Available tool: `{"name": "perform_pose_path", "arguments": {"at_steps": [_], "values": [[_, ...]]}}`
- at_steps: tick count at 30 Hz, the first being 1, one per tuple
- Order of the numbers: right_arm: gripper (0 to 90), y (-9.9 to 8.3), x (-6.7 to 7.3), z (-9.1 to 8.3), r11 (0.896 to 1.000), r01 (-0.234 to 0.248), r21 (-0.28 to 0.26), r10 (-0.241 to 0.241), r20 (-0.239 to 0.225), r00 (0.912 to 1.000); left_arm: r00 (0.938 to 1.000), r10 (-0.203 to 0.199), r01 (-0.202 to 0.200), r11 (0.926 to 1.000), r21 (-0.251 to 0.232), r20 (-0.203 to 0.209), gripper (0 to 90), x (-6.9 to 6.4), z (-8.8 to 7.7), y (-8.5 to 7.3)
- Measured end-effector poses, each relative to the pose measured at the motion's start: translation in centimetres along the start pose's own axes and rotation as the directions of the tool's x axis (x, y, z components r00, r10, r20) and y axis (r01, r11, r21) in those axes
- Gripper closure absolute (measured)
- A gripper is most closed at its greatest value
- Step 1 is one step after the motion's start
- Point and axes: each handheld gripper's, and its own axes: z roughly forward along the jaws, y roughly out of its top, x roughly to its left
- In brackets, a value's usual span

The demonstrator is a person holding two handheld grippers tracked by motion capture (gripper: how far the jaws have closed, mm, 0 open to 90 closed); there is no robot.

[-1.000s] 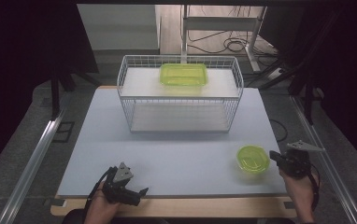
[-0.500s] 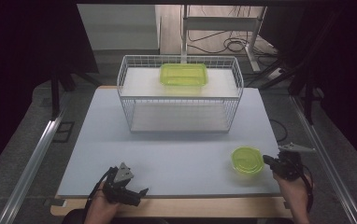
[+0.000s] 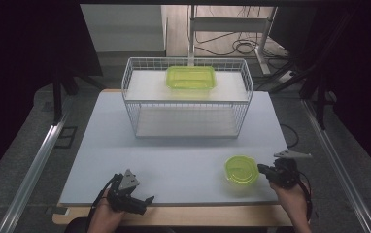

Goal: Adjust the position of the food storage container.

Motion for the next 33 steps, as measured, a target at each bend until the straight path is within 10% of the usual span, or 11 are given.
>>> {"name": "perform_pose_path", "arguments": {"at_steps": [6, 33], "values": [[89.0, -0.8, -0.7, -0.1, 0.999, -0.025, 0.020, 0.024, 0.037, 0.9990, 1.0000, -0.002, 0.002, 1.0000, 0.002, -0.001, 0.5, 0.0, 0.1, 0.0], [89.1, -0.1, 4.4, 4.2, 0.996, 0.008, 0.091, 0.010, -0.186, 0.9826, 0.9999, 0.011, -0.011, 0.9998, 0.017, -0.004, 0.5, -0.1, 0.3, 0.1]]}}
